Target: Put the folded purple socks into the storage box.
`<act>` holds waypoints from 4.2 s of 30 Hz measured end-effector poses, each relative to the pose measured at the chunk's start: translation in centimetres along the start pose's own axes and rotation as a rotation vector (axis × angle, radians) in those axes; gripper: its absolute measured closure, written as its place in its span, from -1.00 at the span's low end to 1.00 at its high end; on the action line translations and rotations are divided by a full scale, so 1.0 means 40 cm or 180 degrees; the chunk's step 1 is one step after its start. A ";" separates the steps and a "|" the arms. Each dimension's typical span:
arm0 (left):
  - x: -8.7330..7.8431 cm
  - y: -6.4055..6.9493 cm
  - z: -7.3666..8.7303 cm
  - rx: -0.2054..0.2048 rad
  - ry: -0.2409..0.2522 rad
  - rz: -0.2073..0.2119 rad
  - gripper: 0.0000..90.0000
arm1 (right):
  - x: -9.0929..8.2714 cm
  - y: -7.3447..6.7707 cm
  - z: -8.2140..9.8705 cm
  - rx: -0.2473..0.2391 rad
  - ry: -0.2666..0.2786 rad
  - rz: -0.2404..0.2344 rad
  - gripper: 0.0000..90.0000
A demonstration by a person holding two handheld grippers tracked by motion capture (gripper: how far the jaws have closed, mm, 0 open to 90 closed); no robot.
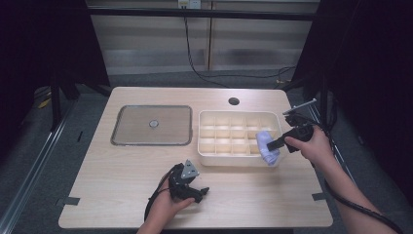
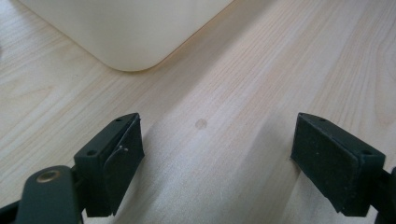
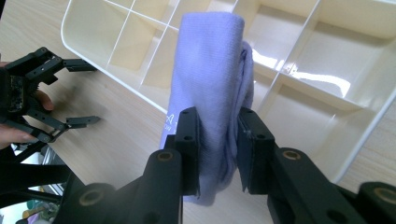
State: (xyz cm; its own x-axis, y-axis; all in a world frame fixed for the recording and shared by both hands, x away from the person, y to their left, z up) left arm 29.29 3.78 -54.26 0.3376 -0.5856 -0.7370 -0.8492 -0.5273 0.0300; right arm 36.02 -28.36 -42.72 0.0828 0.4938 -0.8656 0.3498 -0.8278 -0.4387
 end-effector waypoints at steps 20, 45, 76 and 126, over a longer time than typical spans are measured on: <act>0.000 0.000 0.000 0.0000 0.0000 0.0000 -0.64 | -0.007 0.055 -0.033 0.0146 0.0016 0.0167 0.61; 0.000 0.001 0.001 -0.0015 0.0023 -0.0010 -0.64 | 0.031 0.094 -0.023 0.0155 -0.0092 0.0366 0.60; 0.000 0.002 0.001 -0.0021 0.0022 -0.0009 -0.64 | 0.054 0.095 -0.015 0.0056 -0.0224 0.0559 0.60; -0.002 0.002 0.002 -0.0013 0.0006 -0.0019 -0.64 | 0.097 0.090 -0.005 -0.0135 -0.0374 0.0869 0.61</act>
State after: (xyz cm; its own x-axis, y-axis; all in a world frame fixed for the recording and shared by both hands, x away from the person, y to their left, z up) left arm 29.16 3.85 -54.26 0.3433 -0.5835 -0.7359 -0.8454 -0.5333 0.0285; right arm 37.77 -29.37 -47.63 0.0716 0.2183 -0.9732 0.3683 -0.9126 -0.1776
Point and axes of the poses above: each handheld gripper's, and its own axes: x roughly forward along the jaws, z roughly out of its underside, y roughly to its right, the point moved 5 cm from there along x, roughly forward along the jaws, and after that the axes turned 4 degrees about -y, right-handed, at the moved point
